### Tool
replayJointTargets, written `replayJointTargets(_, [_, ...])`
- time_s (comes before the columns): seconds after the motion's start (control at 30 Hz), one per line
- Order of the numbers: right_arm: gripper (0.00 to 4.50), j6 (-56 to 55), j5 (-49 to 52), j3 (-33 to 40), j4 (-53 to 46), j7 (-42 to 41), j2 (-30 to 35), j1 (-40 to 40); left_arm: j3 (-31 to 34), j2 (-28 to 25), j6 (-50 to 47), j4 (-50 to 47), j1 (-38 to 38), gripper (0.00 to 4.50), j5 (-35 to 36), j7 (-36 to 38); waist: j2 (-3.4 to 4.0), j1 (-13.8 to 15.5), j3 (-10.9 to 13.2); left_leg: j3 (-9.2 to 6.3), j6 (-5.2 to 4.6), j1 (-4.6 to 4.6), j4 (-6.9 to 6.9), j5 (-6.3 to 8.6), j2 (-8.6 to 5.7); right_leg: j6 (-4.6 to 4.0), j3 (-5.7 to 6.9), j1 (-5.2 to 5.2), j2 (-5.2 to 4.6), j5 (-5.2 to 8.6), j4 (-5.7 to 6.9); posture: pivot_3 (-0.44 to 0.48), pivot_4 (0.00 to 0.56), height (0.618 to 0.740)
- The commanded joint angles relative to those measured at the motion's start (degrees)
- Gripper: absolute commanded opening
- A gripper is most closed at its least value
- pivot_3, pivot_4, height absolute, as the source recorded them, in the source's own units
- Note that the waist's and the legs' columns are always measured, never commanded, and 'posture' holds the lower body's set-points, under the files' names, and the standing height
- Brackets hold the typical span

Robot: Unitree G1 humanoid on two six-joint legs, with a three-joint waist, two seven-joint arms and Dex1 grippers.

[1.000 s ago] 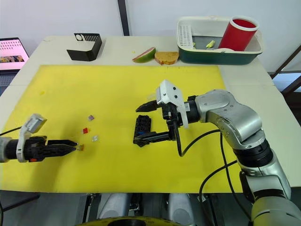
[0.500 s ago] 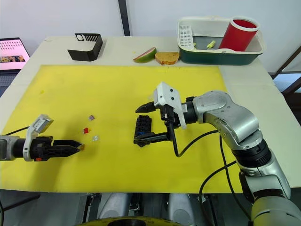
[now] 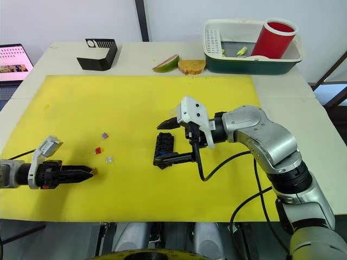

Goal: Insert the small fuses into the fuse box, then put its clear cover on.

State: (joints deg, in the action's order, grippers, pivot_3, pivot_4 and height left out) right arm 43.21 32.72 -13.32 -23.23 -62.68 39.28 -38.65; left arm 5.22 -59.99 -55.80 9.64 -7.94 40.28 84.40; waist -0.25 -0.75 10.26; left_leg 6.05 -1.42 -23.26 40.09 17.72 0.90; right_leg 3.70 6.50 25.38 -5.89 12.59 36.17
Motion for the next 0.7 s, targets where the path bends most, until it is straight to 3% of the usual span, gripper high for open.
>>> replayJointTargets(0.03, [4.50, -1.1, -0.1, 0.1, -1.1, -0.3, -0.4, -0.6, -0.2, -0.1, 0.3, 1.6, 1.1, 2.87, -1.2, -0.4, 0.00, -0.1, 0.0, 0.00, 0.00, 0.00, 0.00, 0.00, 0.00, 0.00, 0.00, 0.00, 0.00, 0.00, 0.00, 0.000, 0.150, 0.740])
replayJointTargets(0.1, [4.50, -1.2, -0.3, 0.0, -1.0, -0.5, -0.4, -0.7, -0.1, 0.1, 0.7, 2.2, 1.1, 2.24, -1.4, -0.6, 0.00, -0.2, 0.0, 0.00, 0.00, 0.00, 0.00, 0.00, 0.02, 0.00, 0.00, 0.01, 0.01, 0.00, 0.00, 0.000, 0.150, 0.740])
replayJointTargets(0.17, [4.50, -1.3, -0.5, -0.1, -1.0, -0.7, -0.4, -0.8, 0.0, 0.4, 0.8, 2.5, 1.1, 1.27, -1.4, -0.8, 0.00, -0.1, 0.0, 0.00, 0.00, 0.00, 0.00, 0.00, 0.02, 0.00, 0.00, 0.01, 0.01, 0.00, 0.00, 0.000, 0.150, 0.740])
replayJointTargets(0.5, [4.50, -1.6, -0.9, -0.6, -0.7, -1.0, -0.4, -1.0, 1.1, 0.9, 1.0, 2.4, 2.2, 1.27, -1.0, -1.3, 0.00, -0.1, 0.0, 0.00, 0.00, 0.00, 0.00, 0.00, 0.01, 0.00, 0.00, 0.01, 0.00, 0.00, 0.01, 0.000, 0.150, 0.740])
replayJointTargets(0.63, [4.50, -1.6, -1.0, -0.6, -0.8, -1.0, -0.5, -1.0, 1.7, 1.2, 0.9, 1.7, 2.8, 0.06, -0.8, -1.6, 0.00, -0.1, 0.0, 0.00, 0.00, 0.00, 0.00, 0.00, 0.01, 0.00, 0.00, 0.01, 0.00, 0.00, 0.00, 0.000, 0.150, 0.740])
replayJointTargets(0.7, [4.50, -1.6, -1.1, -0.7, -0.7, -1.0, -0.5, -1.0, 1.9, 1.3, 1.3, 1.2, 3.3, 0.06, -0.8, -1.5, 0.00, 0.0, 0.0, 0.00, 0.00, 0.00, 0.00, 0.00, 0.01, 0.00, 0.00, 0.01, 0.00, 0.00, 0.01, 0.000, 0.150, 0.740])
